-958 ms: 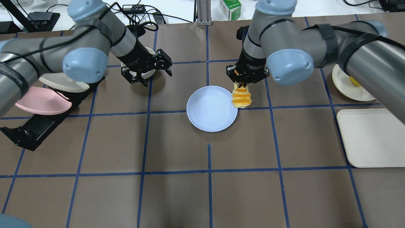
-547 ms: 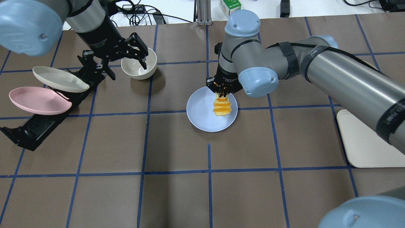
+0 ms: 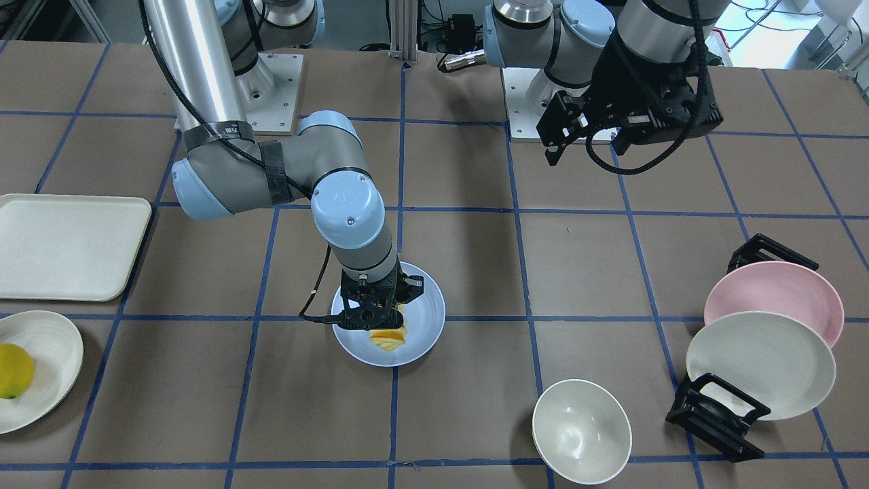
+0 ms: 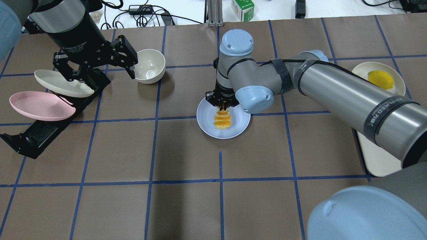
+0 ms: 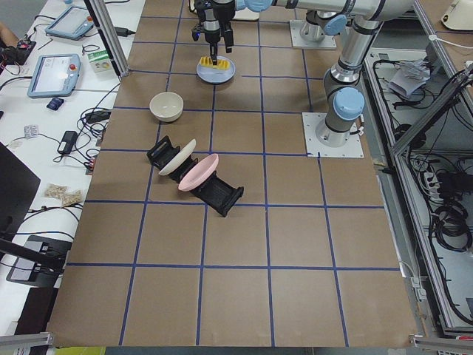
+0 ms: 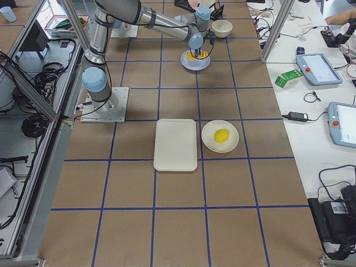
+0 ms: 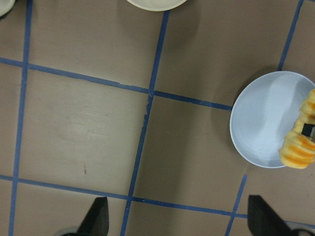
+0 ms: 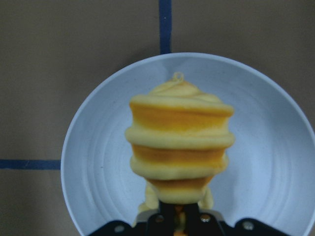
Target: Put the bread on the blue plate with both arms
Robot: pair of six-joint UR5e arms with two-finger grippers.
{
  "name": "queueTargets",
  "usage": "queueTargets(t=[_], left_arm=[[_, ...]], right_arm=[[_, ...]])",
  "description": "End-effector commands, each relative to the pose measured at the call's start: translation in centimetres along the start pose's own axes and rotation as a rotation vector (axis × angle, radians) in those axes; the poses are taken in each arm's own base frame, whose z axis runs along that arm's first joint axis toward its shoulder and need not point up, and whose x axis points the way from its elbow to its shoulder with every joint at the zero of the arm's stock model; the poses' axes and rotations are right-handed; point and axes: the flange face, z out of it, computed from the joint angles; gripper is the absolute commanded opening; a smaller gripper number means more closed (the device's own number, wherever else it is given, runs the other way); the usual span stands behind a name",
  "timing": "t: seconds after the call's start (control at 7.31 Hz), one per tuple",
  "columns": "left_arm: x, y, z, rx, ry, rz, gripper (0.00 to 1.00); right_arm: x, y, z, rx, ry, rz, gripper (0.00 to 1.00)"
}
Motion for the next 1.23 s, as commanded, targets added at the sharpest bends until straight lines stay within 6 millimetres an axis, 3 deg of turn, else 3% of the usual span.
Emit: queueTargets(t=[0.0,0.14,0.41,0.55,0.82,1.09], left_arm=[[-0.3,1.6,-1.3,0.025,0.007,0.009,0.99],[-0.4,1.4,-0.8,0.017,-0.006,0.013,0.99],[-0.5,1.8,-0.2,0.005,-0.007,0.011,1.0],[-0.5,1.7,-0.1,0.006,-0.007,0.011,1.0],[-0.5,1.7,-0.1,0.009,-0.008,0.004,1.0],[-0.5,1.6,0.3,-0.003,-0.011,0.04,1.0]], right_arm=[[-0.3,0.3,0.5,-0.003,0.001,0.0,0.93],[-0.2,0.1,0.1,0.007,0.002,-0.004,1.0],[-0.3,0.1,-0.6,0.021,0.005,-0.003,1.0],[-0.3,0.1,-2.6,0.052,-0.001,-0.009,1.0],[3.2,0.1,-8.7,0.128,0.032,0.038,1.0],[9.9,0.7,-15.6,0.073,0.055,0.069,1.0]])
